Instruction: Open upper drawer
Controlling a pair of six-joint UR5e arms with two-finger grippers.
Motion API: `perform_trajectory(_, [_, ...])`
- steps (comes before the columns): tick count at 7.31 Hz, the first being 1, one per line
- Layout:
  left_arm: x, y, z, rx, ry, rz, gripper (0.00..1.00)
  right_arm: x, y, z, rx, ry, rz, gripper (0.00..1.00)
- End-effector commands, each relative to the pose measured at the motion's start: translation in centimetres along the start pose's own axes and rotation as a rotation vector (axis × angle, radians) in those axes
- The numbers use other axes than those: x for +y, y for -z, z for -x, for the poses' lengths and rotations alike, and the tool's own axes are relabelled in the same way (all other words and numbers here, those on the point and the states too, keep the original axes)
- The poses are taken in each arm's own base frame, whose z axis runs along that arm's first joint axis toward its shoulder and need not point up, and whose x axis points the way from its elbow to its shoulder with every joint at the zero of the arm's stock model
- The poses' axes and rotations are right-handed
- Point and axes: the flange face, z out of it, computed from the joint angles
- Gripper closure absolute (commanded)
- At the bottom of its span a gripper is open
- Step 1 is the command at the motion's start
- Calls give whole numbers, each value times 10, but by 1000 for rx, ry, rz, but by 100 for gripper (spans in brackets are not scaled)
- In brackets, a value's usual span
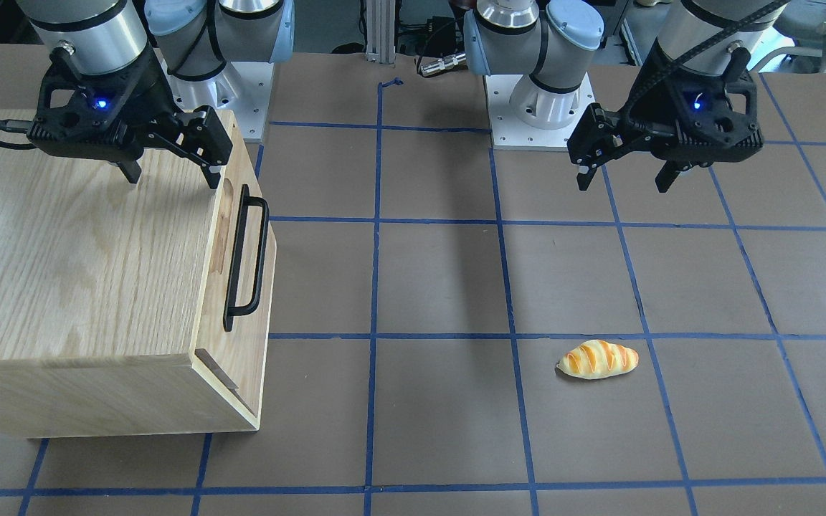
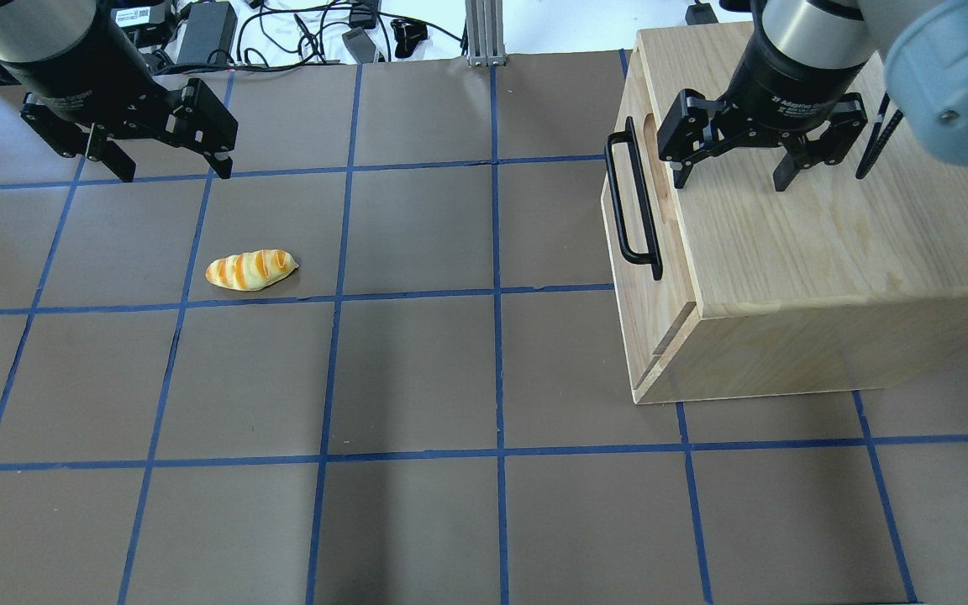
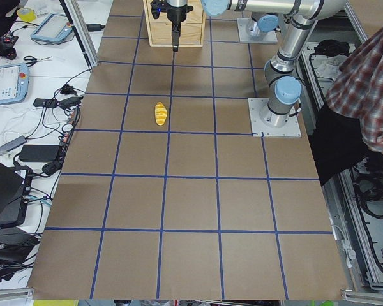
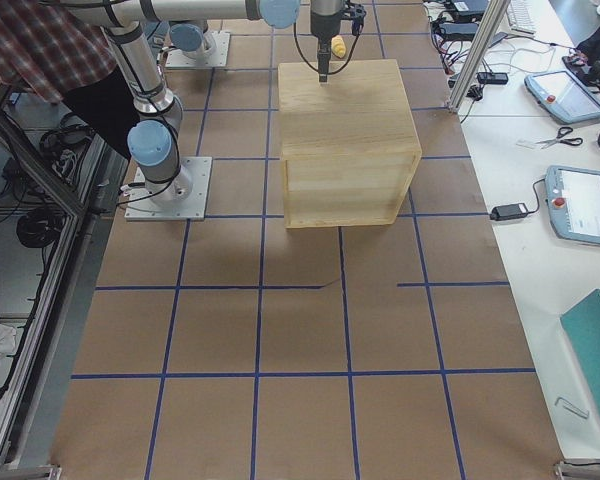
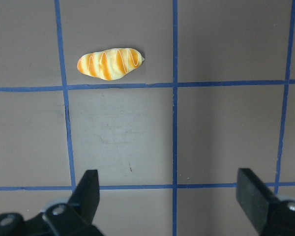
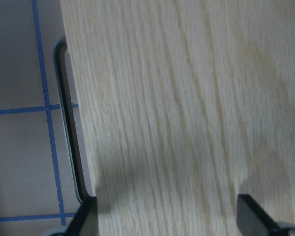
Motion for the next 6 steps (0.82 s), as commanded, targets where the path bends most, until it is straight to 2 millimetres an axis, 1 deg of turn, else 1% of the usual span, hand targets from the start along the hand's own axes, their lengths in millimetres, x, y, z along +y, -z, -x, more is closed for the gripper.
perform_trajectory(1, [-4,-2,6,-5,8,-5,0,0,0,0,-1,0,0,0])
perform_trajectory(2, [-8,-6,12,-3,19,4,0,0,0,0,-1,0,-1,0])
perform_trajectory(3, [-10,-8,13,1,31,1,0,0,0,0,1,0,0,0])
perform_trajectory(4, [-11,-14,12,10,34,11,0,0,0,0,0,0,-1,0])
perform_trajectory(5, [-20,-23,10,2,74,-2,0,0,0,0,-1,0,-1,0])
perform_trajectory(6, [-27,-28,-2,13,116,-21,0,0,0,0,-1,0,0,0])
